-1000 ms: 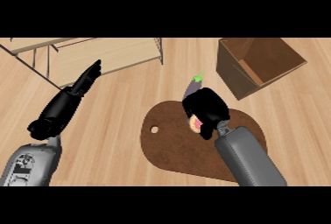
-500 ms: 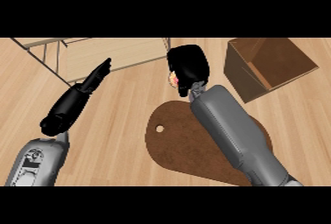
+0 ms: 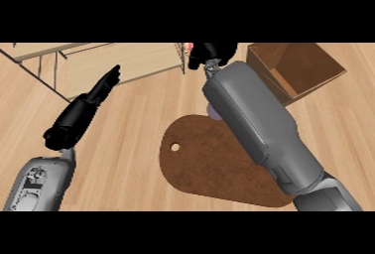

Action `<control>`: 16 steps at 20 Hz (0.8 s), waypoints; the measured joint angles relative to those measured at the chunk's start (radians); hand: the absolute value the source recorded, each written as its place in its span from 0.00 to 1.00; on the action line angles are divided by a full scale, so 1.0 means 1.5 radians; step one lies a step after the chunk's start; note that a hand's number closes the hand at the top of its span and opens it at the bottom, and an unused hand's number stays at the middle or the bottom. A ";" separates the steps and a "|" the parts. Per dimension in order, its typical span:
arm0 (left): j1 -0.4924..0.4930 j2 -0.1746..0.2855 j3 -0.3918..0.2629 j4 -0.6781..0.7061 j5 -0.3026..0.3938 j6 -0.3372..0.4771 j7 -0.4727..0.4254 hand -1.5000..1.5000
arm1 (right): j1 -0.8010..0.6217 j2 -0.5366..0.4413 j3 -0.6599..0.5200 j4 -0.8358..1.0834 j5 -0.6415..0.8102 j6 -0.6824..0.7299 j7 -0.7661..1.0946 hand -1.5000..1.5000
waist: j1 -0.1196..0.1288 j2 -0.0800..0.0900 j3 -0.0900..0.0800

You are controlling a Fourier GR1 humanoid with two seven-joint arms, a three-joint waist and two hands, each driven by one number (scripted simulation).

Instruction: Pick the cupcake from the cutting board and place it in the cardboard box

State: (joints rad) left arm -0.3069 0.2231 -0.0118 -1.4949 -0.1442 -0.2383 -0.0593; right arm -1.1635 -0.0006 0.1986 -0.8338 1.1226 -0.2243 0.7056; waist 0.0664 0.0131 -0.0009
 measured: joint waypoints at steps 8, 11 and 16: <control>0.012 0.005 0.015 -0.006 0.003 0.002 -0.004 0.50 | -0.069 -0.049 -0.091 0.121 0.008 -0.108 0.040 1.00 | -0.018 -0.001 0.000; 0.019 0.001 0.010 -0.017 -0.003 0.005 0.003 0.50 | -0.084 -0.086 -0.116 0.173 0.006 -0.121 0.019 1.00 | -0.019 -0.001 0.000; 0.017 0.005 0.018 -0.021 -0.001 0.001 0.007 0.50 | -0.083 -0.139 -0.145 0.242 -0.019 -0.059 -0.037 1.00 | -0.024 -0.002 0.000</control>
State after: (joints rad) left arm -0.2815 0.2311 0.0148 -1.5261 -0.1454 -0.2361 -0.0482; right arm -1.2881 -0.2087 -0.0190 -0.4713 1.0940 -0.3130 0.6507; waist 0.0305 0.0100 -0.0003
